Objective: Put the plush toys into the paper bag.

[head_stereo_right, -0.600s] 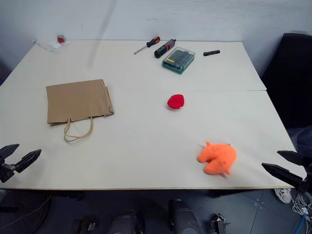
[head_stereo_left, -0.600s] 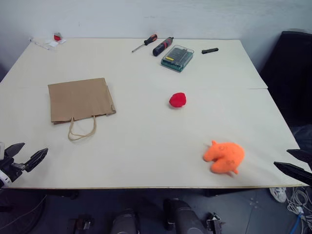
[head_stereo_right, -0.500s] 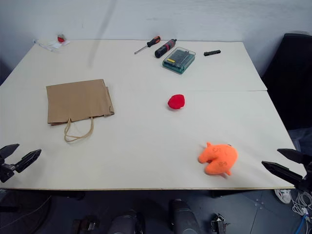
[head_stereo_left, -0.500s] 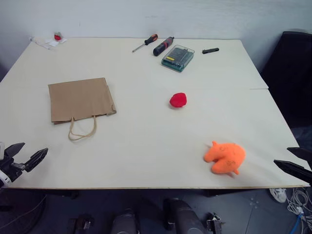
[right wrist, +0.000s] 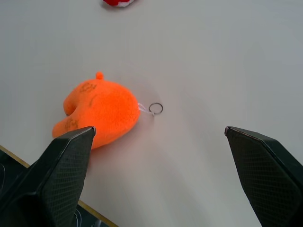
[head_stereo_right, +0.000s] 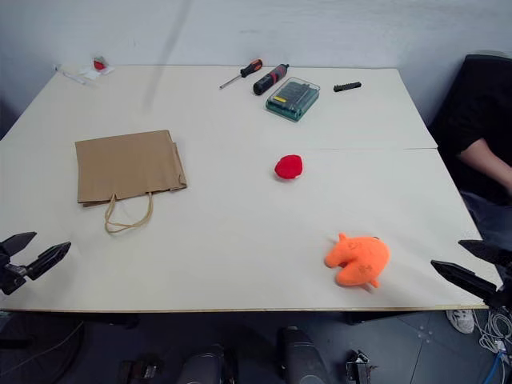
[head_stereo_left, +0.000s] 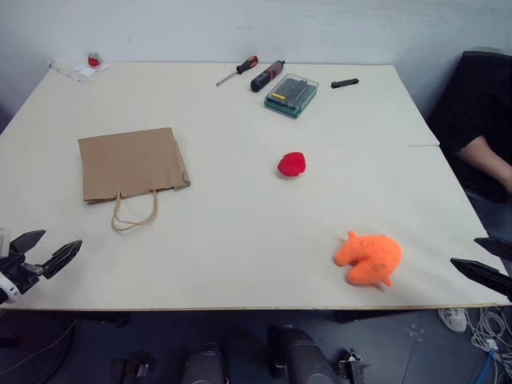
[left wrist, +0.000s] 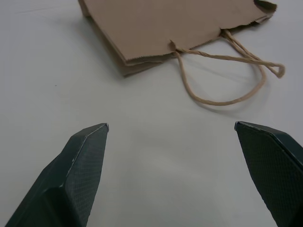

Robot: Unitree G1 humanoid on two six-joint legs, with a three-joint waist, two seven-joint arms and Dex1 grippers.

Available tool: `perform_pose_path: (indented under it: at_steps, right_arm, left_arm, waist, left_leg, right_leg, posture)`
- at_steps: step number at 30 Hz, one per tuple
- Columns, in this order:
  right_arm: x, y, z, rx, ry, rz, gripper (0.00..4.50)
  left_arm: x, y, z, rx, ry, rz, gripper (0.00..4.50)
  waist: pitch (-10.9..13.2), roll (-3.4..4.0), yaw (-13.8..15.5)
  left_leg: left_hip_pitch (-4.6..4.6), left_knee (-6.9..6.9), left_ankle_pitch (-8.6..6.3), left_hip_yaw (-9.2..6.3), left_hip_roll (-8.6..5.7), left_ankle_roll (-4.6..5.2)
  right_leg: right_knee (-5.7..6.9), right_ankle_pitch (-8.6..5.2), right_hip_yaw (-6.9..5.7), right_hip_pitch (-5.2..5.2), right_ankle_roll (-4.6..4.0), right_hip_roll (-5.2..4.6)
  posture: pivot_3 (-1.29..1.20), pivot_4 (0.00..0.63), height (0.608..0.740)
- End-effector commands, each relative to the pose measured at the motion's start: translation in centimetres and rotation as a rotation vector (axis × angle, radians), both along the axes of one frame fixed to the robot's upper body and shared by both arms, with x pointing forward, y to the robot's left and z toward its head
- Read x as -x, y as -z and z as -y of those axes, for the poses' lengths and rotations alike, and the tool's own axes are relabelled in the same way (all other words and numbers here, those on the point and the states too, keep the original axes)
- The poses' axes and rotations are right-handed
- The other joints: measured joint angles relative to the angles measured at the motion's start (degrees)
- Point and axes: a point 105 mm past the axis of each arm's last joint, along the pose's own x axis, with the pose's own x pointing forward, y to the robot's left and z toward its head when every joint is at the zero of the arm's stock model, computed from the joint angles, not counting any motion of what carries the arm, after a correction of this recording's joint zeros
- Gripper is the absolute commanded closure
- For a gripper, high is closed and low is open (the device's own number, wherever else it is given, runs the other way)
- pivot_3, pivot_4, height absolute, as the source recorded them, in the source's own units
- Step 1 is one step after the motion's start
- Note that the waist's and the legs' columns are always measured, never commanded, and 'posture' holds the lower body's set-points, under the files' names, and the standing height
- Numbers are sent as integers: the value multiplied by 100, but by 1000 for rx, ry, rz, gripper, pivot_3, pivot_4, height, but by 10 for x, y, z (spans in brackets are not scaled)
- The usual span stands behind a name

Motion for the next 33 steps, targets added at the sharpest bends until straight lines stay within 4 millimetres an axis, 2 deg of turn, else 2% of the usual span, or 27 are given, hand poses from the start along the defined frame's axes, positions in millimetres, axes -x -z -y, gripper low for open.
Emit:
perform_pose_path:
  at_steps: [1, 6, 8, 10, 15, 18, 25, 32, 33]
  right_arm:
    - [-4, -27, -23, 38, -95, 78, 0]
    - [-6, -48, -90, 10, -353, 103, 0]
    - [-4, -52, -125, 28, -493, 125, 0]
    - [-5, -53, -141, 42, -552, 147, 0]
    - [-14, -60, -157, 44, -602, 198, 0]
    - [-17, -64, -163, 40, -619, 214, 0]
    - [-17, -64, -160, 47, -603, 209, 0]
    - [-18, -65, -158, 40, -591, 211, 0]
    - [-19, -65, -158, 41, -590, 211, 0]
  left_arm:
    - [-10, -22, 17, -101, 114, 49, 17]
    - [-25, -30, 29, -268, 234, 42, 17]
    - [-42, -36, 35, -376, 271, 61, 17]
    - [-52, -38, 41, -445, 321, 70, 17]
    - [-62, -29, 45, -573, 405, 52, 17]
    - [-61, -22, 43, -625, 456, 20, 17]
    - [-53, -17, 39, -631, 526, -15, 17]
    - [-72, -9, 39, -679, 507, 0, 17]
    - [-74, -8, 41, -679, 509, 7, 203]
  waist:
    - [0, 0, 4]
    - [1, 1, -18]
    - [0, 1, -14]
    - [1, 1, 0]
    - [1, 1, 8]
    - [1, 1, 1]
    - [0, 0, 16]
    - [0, -1, 21]
    - [0, -1, 23]
  left_leg:
    - [0, 1, 1, -1, 0, -2]
    - [4, 4, 6, -1, 0, -7]
    - [4, 3, 6, -3, 3, -9]
    - [-2, 4, 9, -5, 0, -9]
    - [-11, 6, 6, 13, 2, 2]
    - [-16, 8, 4, 23, 5, 6]
    - [-16, 19, 5, 22, 7, 7]
    - [-7, 24, 11, 22, 3, 8]
    - [-6, 24, 11, 22, 3, 8]
  right_leg:
    - [2, 0, -1, 0, 0, 0]
    - [16, 1, 2, -1, -1, 0]
    - [15, 1, 0, -1, -3, 2]
    - [18, 1, -2, -6, -3, 2]
    - [2, 0, 3, -14, -1, 1]
    - [-2, -2, 5, -20, 3, 3]
    - [8, -4, 4, -20, 3, 2]
    - [29, -3, 6, -17, 3, 1]
    - [31, -3, 6, -17, 4, 0]
  posture:
    - [0, 150, 740]
    - [0, 150, 740]
    - [0, 150, 740]
    - [0, 150, 740]
    - [0, 150, 740]
    - [0, 150, 740]
    - [0, 150, 740]
    - [0, 150, 740]
    - [0, 150, 740]
